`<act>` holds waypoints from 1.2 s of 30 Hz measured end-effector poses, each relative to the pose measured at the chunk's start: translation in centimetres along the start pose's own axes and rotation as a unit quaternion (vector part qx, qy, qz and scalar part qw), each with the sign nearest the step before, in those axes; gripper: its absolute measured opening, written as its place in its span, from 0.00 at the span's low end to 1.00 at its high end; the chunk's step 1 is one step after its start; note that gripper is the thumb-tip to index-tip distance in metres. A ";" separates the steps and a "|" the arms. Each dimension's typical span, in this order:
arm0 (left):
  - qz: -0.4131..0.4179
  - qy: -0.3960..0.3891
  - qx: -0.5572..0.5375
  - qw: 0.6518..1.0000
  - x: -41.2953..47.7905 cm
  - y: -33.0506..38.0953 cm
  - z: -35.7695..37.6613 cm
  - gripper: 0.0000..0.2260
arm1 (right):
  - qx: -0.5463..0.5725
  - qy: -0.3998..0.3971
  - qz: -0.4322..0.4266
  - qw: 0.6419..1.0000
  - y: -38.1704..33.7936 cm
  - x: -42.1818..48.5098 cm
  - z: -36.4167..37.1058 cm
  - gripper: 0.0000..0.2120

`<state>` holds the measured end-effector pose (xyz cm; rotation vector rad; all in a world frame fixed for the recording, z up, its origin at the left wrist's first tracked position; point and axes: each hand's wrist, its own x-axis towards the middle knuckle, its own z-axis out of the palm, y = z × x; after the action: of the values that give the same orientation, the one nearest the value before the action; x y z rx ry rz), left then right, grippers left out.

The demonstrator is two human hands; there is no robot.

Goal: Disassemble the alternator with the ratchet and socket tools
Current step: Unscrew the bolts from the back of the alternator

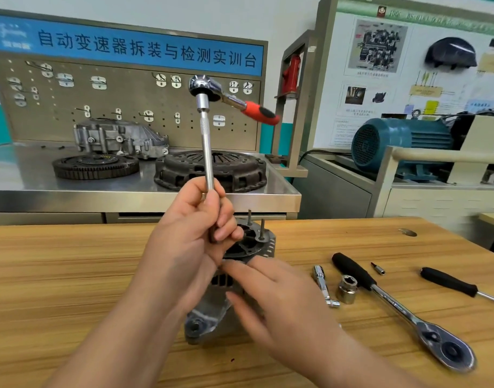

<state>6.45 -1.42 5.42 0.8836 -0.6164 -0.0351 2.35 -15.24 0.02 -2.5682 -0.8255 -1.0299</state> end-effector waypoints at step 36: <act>0.057 -0.060 0.674 0.734 0.2 0.0 -0.8 0.12 | 0.753 0.126 0.213 0.610 0.7 11.5 -3.0 0.11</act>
<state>7.03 -0.92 5.13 2.2745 -0.7898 0.5489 7.91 -12.39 10.16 -0.9646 -0.4944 -0.1817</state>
